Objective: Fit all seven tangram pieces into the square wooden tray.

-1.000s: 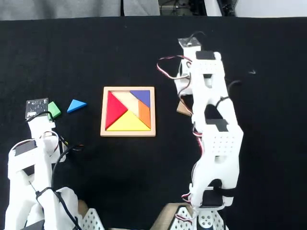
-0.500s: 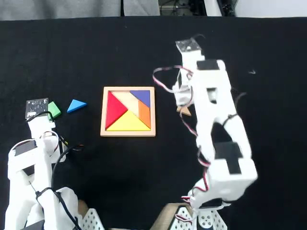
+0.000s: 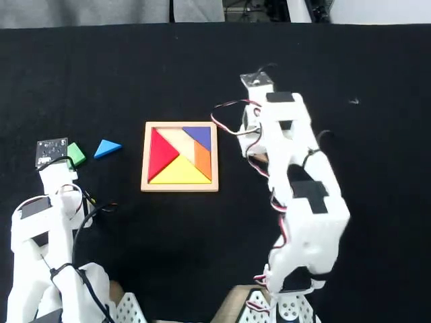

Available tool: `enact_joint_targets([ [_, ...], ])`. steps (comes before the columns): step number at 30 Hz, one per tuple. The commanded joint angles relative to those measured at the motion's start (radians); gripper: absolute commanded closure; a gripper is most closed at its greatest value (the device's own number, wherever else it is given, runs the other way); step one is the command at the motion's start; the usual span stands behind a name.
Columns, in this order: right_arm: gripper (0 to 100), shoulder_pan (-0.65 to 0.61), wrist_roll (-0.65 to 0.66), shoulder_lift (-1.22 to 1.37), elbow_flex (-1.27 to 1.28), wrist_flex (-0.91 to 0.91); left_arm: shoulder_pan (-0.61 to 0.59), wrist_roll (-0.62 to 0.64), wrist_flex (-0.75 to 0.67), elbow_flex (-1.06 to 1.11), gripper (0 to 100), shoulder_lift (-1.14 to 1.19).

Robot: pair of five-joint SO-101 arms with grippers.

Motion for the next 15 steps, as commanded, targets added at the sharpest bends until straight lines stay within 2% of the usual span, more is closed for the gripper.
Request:
enact_joint_targets([
  [1, 75.0, -0.035, 0.000, 0.027, -0.088, -0.005, 0.010, 0.006, -0.012, -0.004, 83, 0.000],
  [5, 79.7, -0.049, 0.002, 0.054, -0.131, 0.020, 0.010, 0.005, -0.012, -0.004, 83, 0.000],
  [15, 80.0, -0.044, 0.002, 0.125, -0.157, 0.021, 0.010, 0.005, -0.011, -0.004, 83, 0.000],
])
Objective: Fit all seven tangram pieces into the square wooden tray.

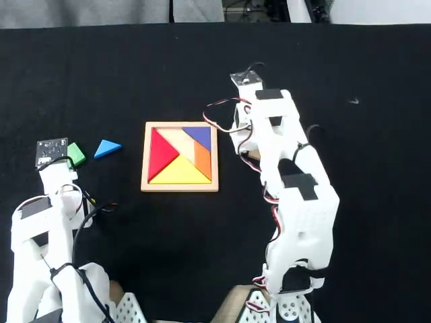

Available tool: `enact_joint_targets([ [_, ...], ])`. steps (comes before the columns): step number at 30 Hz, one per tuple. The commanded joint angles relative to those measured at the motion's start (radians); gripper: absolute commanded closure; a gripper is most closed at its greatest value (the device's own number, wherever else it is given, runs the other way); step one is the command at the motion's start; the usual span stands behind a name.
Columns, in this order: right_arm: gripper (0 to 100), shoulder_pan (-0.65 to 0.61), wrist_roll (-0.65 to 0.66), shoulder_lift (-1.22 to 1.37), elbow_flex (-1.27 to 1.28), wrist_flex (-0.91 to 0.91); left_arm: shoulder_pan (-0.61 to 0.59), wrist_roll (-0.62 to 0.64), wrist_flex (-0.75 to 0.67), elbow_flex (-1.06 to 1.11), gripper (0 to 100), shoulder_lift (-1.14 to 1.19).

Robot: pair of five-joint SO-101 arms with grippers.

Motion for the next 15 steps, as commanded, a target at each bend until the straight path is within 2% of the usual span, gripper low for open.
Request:
enact_joint_targets([
  [1, 80.1, -0.014, 0.003, 0.008, -0.044, 0.020, 0.010, 0.005, -0.011, -0.004, 83, 0.000],
  [10, 80.3, -0.012, 0.006, 0.012, -0.048, 0.064, 0.010, 0.005, -0.009, -0.004, 83, 0.000],
  [15, 88.7, -0.012, 0.058, 0.012, -0.045, 0.066, 0.010, 0.005, -0.009, -0.004, 83, 0.000],
])
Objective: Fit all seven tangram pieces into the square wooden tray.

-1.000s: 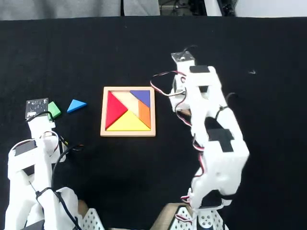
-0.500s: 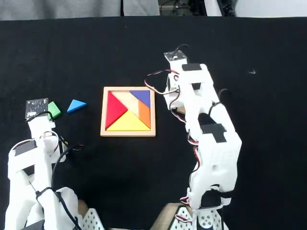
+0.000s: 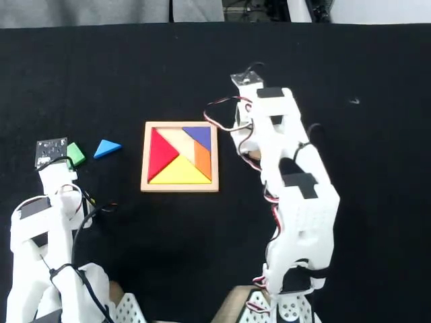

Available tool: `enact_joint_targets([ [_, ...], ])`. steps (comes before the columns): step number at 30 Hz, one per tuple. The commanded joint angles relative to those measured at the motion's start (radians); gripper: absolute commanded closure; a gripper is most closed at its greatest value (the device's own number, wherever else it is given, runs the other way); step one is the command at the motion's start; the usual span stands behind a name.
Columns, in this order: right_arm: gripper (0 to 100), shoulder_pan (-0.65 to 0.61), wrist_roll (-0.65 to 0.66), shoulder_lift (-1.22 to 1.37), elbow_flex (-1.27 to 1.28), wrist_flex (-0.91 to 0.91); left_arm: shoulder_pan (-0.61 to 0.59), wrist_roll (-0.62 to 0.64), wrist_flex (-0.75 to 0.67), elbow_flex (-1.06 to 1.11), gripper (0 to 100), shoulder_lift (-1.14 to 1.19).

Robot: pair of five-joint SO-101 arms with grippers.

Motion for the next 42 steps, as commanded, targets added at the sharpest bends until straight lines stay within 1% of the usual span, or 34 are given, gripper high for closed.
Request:
enact_joint_targets([
  [1, 89.4, -0.015, 0.026, 0.002, -0.027, 0.021, 0.010, 0.005, -0.009, -0.004, 83, 0.000],
  [9, 90.0, -0.015, 0.021, -0.021, -0.045, 0.038, 0.010, 0.005, -0.011, -0.004, 83, 0.000],
  [18, 90.0, -0.028, 0.015, -0.243, -0.076, 0.181, 0.010, 0.005, -0.011, -0.004, 83, 0.000],
  [22, 90.0, -0.077, -0.086, -0.340, -0.077, 0.224, 0.010, 0.005, -0.011, -0.004, 83, 0.000],
  [25, 90.0, -0.178, -0.166, -0.375, -0.079, 0.218, 0.010, 0.005, -0.011, -0.004, 83, 0.000],
  [29, 90.0, -0.336, -0.275, -0.375, -0.077, 0.147, 0.010, 0.005, -0.011, -0.004, 83, 0.000],
  [32, 90.0, -0.408, -0.354, -0.348, -0.085, 0.087, 0.010, 0.005, -0.009, -0.004, 83, 0.000],
  [35, 90.0, -0.436, -0.476, -0.298, -0.087, 0.029, 0.010, 0.005, -0.009, -0.004, 83, 0.000],
  [39, 90.0, -0.417, -0.680, -0.232, -0.087, -0.029, 0.010, 0.003, -0.011, -0.004, 83, 0.000],
  [42, 90.0, -0.416, -0.781, -0.196, -0.087, -0.071, 0.010, 0.003, -0.011, -0.004, 83, 0.000],
])
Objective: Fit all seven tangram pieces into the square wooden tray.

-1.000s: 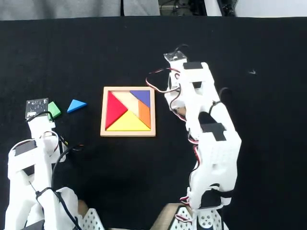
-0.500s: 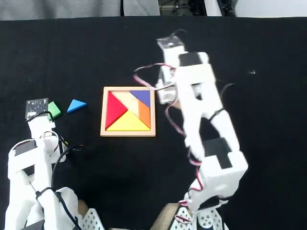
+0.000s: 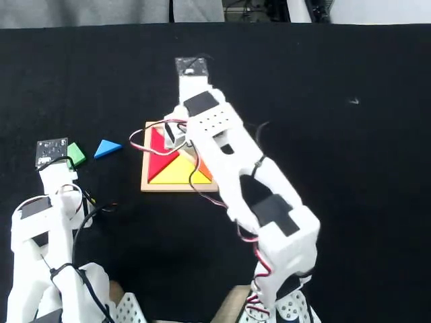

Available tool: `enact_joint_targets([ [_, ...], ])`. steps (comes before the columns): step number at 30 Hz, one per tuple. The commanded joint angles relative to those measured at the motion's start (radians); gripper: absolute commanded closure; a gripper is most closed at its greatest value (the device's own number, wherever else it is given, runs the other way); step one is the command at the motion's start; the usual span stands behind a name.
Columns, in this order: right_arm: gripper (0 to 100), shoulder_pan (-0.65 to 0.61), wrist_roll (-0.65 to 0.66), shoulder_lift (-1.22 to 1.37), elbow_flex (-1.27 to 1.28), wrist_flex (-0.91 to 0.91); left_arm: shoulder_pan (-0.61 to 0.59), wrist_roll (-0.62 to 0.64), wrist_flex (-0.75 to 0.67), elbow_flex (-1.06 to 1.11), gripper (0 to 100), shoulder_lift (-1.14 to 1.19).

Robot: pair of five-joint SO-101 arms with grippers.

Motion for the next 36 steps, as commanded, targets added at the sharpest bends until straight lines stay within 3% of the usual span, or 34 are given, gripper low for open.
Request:
enact_joint_targets([
  [1, 90.0, 0.002, -0.117, 0.013, -0.059, -0.054, 0.010, 0.003, -0.011, -0.004, 83, 0.000],
  [13, 89.0, 0.006, -0.137, 0.096, -0.093, -0.083, 0.010, 0.003, -0.009, -0.005, 83, 0.000],
  [20, 73.4, 0.003, -0.135, 0.213, -0.285, 0.107, 0.010, 0.003, -0.009, -0.005, 83, 0.000],
  [26, 73.0, 0.006, -0.123, 0.268, -0.533, 0.275, 0.010, 0.003, -0.009, -0.005, 83, 0.000],
  [29, 77.7, 0.020, -0.023, 0.263, -0.685, 0.325, 0.010, 0.003, -0.009, -0.005, 83, 0.000],
  [33, 99.4, 0.029, 0.153, 0.331, -0.777, 0.292, 0.010, 0.003, -0.008, -0.005, 83, 0.000],
  [36, 94.5, 0.029, 0.192, 0.433, -0.776, 0.264, 0.010, 0.003, -0.008, -0.005, 83, 0.000],
])
